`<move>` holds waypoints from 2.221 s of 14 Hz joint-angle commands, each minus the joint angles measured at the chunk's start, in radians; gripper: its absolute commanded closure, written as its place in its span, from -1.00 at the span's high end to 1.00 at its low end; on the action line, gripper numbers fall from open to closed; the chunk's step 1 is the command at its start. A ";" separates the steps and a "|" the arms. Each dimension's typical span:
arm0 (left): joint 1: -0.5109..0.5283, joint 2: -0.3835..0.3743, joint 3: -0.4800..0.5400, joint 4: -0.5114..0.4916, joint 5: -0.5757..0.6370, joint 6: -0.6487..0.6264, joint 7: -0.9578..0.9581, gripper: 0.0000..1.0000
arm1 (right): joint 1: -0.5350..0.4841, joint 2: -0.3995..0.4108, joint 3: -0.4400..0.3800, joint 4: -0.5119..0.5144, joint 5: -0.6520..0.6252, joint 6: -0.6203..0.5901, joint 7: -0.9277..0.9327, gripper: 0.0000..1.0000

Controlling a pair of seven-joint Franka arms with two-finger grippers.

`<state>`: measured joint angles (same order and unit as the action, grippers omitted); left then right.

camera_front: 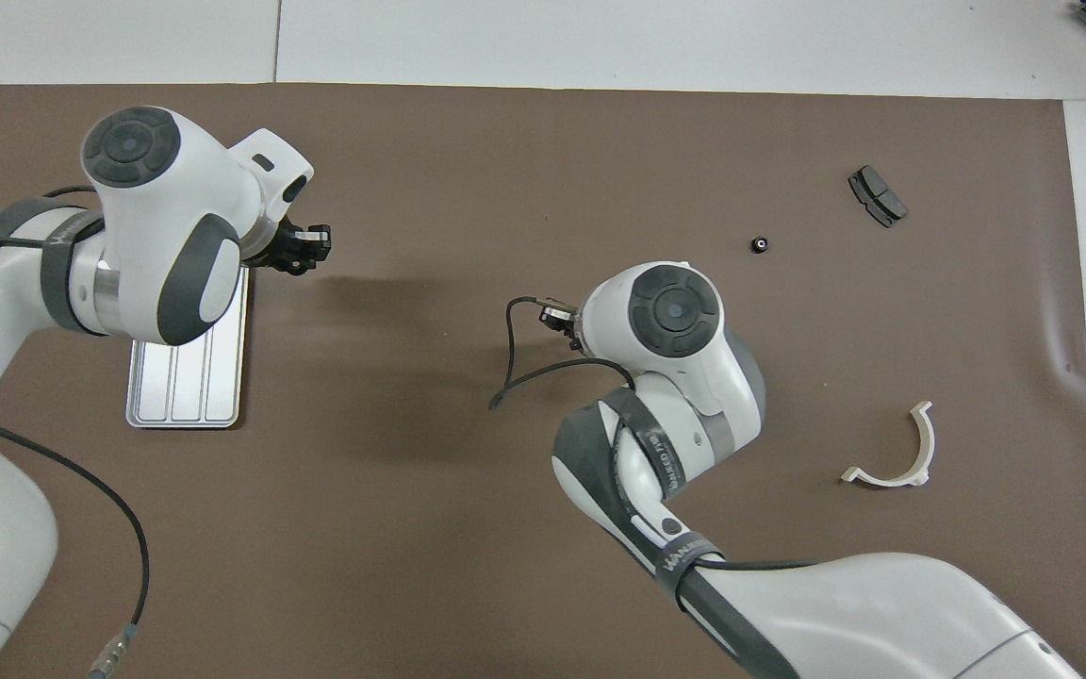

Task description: Pick bearing gear from pile to tray

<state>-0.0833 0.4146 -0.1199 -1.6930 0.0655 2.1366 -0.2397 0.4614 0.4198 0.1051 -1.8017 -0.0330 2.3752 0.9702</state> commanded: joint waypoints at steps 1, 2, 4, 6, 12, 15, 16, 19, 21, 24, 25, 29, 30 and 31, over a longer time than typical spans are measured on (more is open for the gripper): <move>0.091 -0.033 -0.006 -0.049 -0.018 -0.024 0.173 -0.77 | 0.048 0.112 -0.002 0.163 -0.077 -0.056 0.157 -1.00; 0.127 -0.042 -0.006 -0.072 -0.018 -0.023 0.242 -0.77 | 0.077 0.129 -0.002 0.172 -0.087 -0.056 0.188 -1.00; 0.169 -0.050 -0.006 -0.094 -0.018 -0.024 0.334 -0.77 | 0.115 0.160 -0.005 0.194 -0.091 -0.053 0.228 -1.00; 0.180 -0.071 -0.004 -0.144 -0.018 -0.014 0.375 -0.54 | 0.132 0.169 -0.002 0.208 -0.103 -0.053 0.240 -0.92; 0.156 -0.066 -0.010 -0.119 -0.018 0.002 0.349 0.97 | 0.112 0.168 -0.002 0.226 -0.140 -0.109 0.226 1.00; 0.042 -0.057 -0.010 -0.065 -0.016 0.005 0.133 0.97 | 0.076 0.171 -0.005 0.243 -0.157 -0.128 0.153 1.00; -0.016 -0.059 -0.009 -0.063 -0.016 0.014 0.053 0.97 | 0.051 0.171 -0.004 0.246 -0.156 -0.129 0.125 1.00; -0.165 -0.057 -0.009 -0.063 -0.016 0.106 -0.192 0.97 | -0.025 0.195 -0.005 0.304 -0.157 -0.155 -0.014 1.00; -0.254 -0.050 -0.007 -0.062 -0.013 0.118 -0.297 0.96 | -0.101 0.207 -0.005 0.317 -0.156 -0.157 -0.131 1.00; -0.326 -0.031 -0.007 -0.063 -0.013 0.152 -0.357 0.92 | -0.200 0.214 -0.005 0.317 -0.151 -0.157 -0.260 1.00; -0.343 -0.030 -0.006 -0.076 -0.012 0.151 -0.363 0.89 | -0.226 0.218 -0.005 0.317 -0.148 -0.159 -0.303 1.00; -0.386 -0.030 -0.007 -0.125 -0.012 0.157 -0.366 0.74 | -0.337 0.223 -0.001 0.318 -0.122 -0.162 -0.482 1.00; -0.388 -0.028 -0.007 -0.134 -0.010 0.157 -0.366 0.73 | -0.348 0.223 -0.001 0.318 -0.088 -0.162 -0.519 1.00; -0.406 -0.019 -0.007 -0.139 -0.010 0.157 -0.369 0.72 | -0.365 0.223 -0.002 0.318 -0.064 -0.159 -0.559 0.90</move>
<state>-0.4563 0.3965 -0.1458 -1.8014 0.0563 2.2654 -0.5954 0.1280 0.6241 0.0846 -1.5162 -0.1427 2.2387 0.4864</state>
